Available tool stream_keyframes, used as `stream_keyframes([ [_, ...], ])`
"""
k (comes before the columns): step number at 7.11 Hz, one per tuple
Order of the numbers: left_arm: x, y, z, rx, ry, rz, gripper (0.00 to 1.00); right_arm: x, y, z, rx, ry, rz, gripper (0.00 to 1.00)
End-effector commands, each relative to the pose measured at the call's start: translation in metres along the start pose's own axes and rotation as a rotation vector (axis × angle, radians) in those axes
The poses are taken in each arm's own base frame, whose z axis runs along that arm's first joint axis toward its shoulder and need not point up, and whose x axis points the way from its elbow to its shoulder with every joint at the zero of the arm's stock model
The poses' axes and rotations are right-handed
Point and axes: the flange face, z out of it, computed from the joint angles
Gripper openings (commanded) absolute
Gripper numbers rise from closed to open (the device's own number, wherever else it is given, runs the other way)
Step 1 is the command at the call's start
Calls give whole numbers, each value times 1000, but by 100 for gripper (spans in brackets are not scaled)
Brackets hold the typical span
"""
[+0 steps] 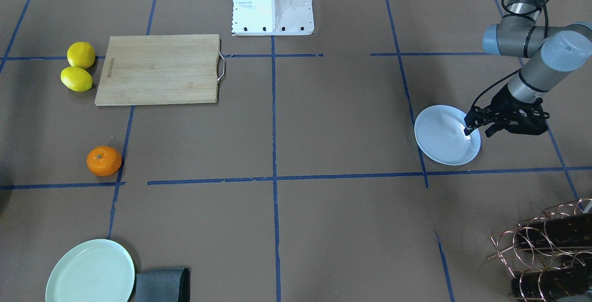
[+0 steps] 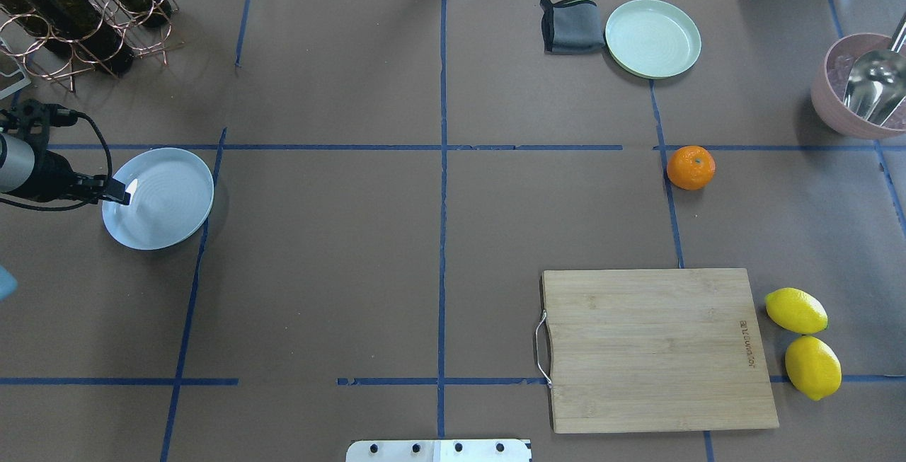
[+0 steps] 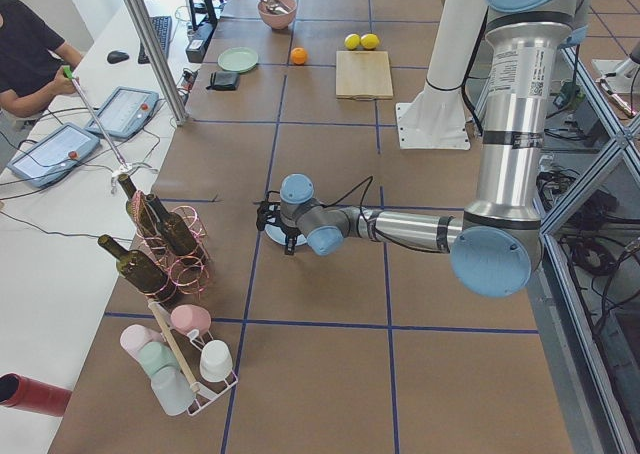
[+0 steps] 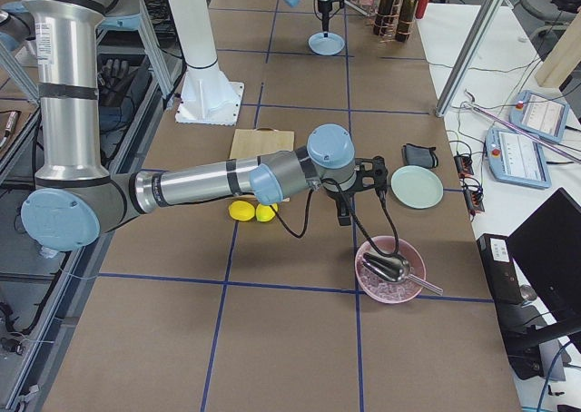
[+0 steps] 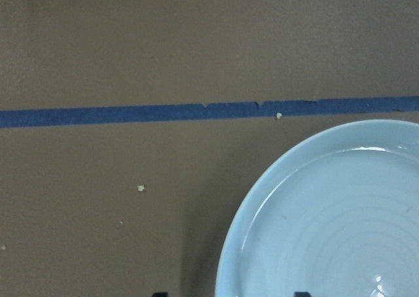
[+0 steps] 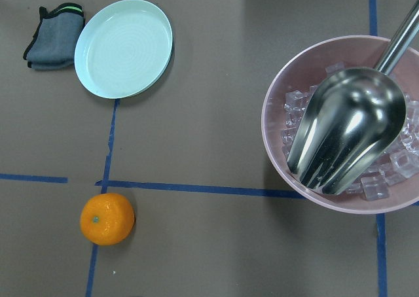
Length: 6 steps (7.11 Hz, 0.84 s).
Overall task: Pick orange to plate
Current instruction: 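Reach the left gripper down and grasp the rim of the light blue plate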
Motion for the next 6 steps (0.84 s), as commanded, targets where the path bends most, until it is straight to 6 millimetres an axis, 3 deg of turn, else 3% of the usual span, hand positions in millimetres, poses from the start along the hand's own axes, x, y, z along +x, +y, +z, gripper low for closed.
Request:
stream_keyframes([
  [1,2,2,1,-8,5,-2,25,2,2,0,0,1,4,100],
  [2,3,1,0,-6,8,-1,10,3,2,-2,3,0,8,100],
  [3,5,1,-3,-4,13,2,0,2,1,-4,7,0,7,100],
  [4,12,0,-10,5,27,13,0,4,1,-6,11,0,11,100],
  [5,26,4,-29,-14,86,30,0,6,3,-6,9,0,14,100],
  [6,25,-10,-75,-54,187,-3,0,5,4,-7,9,-1,14,100],
])
